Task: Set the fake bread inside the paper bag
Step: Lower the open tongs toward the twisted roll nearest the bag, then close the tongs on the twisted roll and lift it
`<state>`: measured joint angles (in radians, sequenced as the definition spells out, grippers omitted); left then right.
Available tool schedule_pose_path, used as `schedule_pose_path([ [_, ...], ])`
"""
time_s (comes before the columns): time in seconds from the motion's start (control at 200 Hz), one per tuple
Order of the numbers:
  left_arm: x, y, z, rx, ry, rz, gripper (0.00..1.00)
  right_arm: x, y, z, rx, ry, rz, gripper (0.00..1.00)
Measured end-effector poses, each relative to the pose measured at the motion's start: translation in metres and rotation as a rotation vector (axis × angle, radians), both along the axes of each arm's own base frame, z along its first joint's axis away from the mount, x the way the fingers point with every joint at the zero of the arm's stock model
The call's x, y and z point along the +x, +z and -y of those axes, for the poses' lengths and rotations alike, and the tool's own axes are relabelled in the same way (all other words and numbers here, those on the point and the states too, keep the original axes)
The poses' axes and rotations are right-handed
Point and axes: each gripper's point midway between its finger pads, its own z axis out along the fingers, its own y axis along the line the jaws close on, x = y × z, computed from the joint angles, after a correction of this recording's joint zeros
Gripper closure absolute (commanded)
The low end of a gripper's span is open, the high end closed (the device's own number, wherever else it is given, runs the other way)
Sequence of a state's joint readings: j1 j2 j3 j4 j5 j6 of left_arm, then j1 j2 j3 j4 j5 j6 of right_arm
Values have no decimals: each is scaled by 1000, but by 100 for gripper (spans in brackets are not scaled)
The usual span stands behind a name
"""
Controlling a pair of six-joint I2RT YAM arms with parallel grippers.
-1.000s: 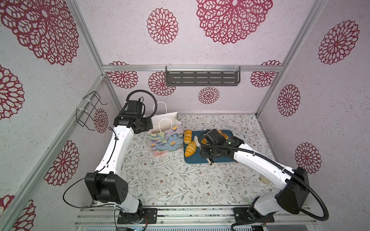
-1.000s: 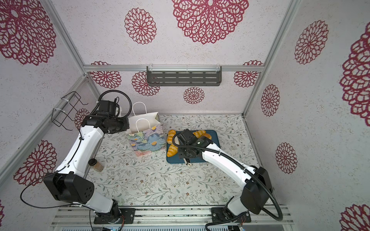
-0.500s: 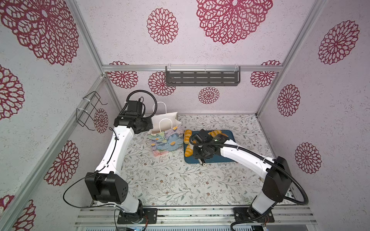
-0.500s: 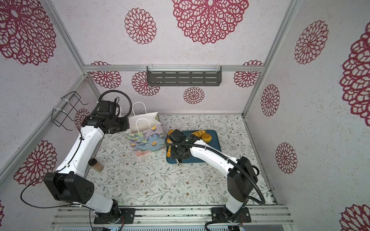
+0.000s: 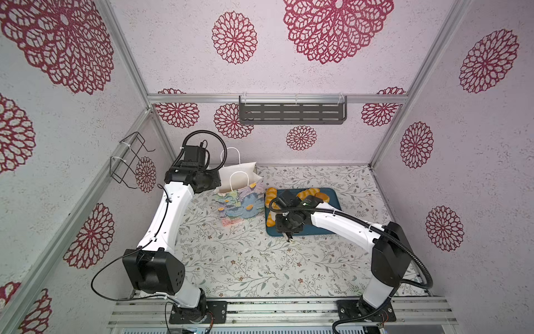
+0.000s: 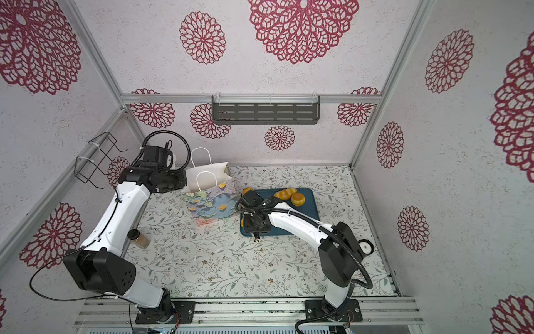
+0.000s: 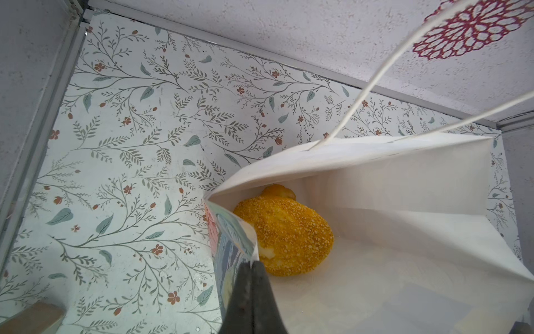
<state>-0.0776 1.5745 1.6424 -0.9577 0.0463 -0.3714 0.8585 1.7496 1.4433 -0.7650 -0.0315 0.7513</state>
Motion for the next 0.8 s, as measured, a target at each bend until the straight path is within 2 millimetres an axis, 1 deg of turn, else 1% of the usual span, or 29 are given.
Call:
schedule_pose_path([
  [0.145, 0, 0, 0, 0, 0, 0, 100, 4, -6, -5, -8, 2, -7, 59],
  [0.31, 0, 0, 0, -1, 0, 1, 100, 11, -8, -13, -7, 9, -4, 60],
  [0.395, 0, 0, 0, -1, 0, 2, 100, 13, -9, -15, -5, 10, -3, 64],
  [0.771, -1, 0, 1, -3, -2, 3, 100, 17, -11, -11, -13, 4, -3, 66],
  [0.796, -1, 1, 1, -3, -3, 3, 100, 17, -11, -11, -13, 3, -3, 68],
])
